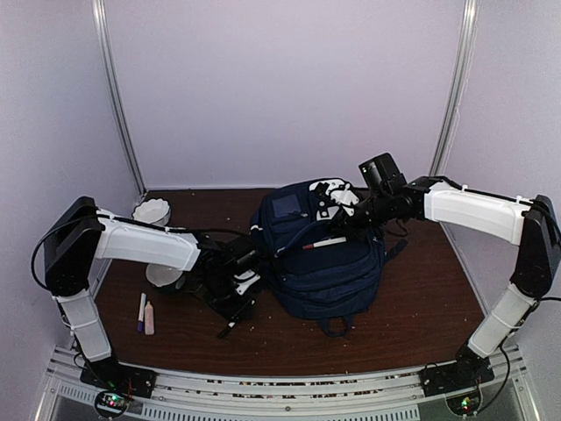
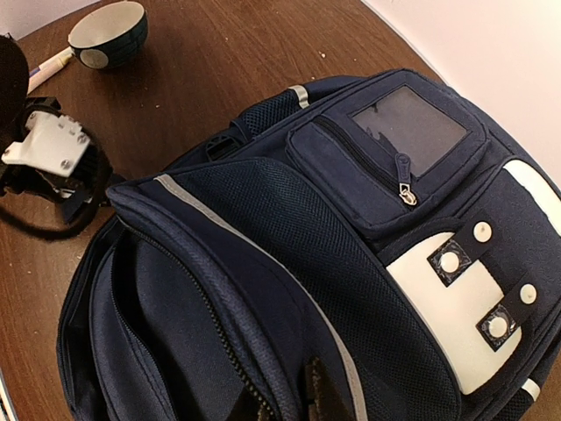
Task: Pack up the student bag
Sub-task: Pick up the pen at the corner of the board.
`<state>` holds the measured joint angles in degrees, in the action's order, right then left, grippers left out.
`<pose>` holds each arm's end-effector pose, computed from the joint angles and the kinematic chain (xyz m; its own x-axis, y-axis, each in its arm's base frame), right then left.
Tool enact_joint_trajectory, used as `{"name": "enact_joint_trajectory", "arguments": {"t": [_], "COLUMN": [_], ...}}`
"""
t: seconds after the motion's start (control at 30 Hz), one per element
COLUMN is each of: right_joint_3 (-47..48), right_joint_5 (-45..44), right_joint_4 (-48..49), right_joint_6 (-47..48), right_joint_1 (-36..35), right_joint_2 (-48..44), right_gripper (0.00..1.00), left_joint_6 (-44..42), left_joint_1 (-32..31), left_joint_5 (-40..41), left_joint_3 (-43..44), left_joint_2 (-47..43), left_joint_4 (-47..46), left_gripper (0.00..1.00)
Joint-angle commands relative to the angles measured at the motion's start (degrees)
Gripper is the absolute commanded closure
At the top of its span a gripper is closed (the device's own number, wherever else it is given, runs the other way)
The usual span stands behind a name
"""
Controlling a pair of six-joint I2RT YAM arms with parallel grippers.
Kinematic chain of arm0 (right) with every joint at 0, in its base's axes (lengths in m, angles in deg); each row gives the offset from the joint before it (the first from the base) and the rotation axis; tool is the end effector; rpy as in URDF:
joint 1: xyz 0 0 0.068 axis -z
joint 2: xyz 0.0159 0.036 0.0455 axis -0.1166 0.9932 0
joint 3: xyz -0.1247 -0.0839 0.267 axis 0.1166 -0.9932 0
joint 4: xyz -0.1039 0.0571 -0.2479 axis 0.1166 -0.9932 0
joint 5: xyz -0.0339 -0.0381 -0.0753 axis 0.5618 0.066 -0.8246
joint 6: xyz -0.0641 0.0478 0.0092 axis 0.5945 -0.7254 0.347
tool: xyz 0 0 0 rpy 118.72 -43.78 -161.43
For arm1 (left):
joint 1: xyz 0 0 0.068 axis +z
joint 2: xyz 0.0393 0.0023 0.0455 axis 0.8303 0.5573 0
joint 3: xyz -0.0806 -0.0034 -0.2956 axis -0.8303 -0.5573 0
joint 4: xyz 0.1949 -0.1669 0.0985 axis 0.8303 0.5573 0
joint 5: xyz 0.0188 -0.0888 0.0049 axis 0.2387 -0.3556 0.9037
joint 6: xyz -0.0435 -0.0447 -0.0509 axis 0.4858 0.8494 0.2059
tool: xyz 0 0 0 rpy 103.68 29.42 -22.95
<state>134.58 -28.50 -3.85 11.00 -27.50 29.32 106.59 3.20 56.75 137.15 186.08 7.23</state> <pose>0.3132 0.2467 0.2880 -0.2036 -0.6066 -0.7685 -0.9260 0.3743 -0.0501 0.2072 -0.2833 0.1395 -0.8724 0.4779 -0.1028 0.4882 0.8628 -0.1314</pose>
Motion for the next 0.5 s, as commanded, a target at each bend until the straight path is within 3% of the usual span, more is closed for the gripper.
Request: {"name": "enact_joint_trajectory", "arguments": {"t": [0.0,0.07,0.13,0.47], "right_joint_3": [0.8,0.8,0.8,0.7], "right_joint_5": [1.8,1.9,2.0,2.9], "right_joint_4": [0.8,0.8,0.8,0.6], "right_joint_6": [-1.4,-1.4,-1.4,-1.3], "right_joint_1": [0.1,0.1,0.1,0.1], "right_joint_2": [0.8,0.8,0.9,1.2], "right_gripper": [0.89,0.89,0.89,0.89], "left_joint_6": [-9.7,-10.4,-10.7,-11.7], "left_joint_1": [-0.6,-0.6,-0.6,-0.6], "left_joint_5": [0.9,1.8,2.4,3.1], "left_joint_3": [0.4,0.7,1.2,5.6], "left_joint_2": [1.2,1.0,0.5,3.1], "left_joint_4": [0.6,2.1,3.7,10.0], "left_gripper": [0.72,0.63,0.61,0.65]}}
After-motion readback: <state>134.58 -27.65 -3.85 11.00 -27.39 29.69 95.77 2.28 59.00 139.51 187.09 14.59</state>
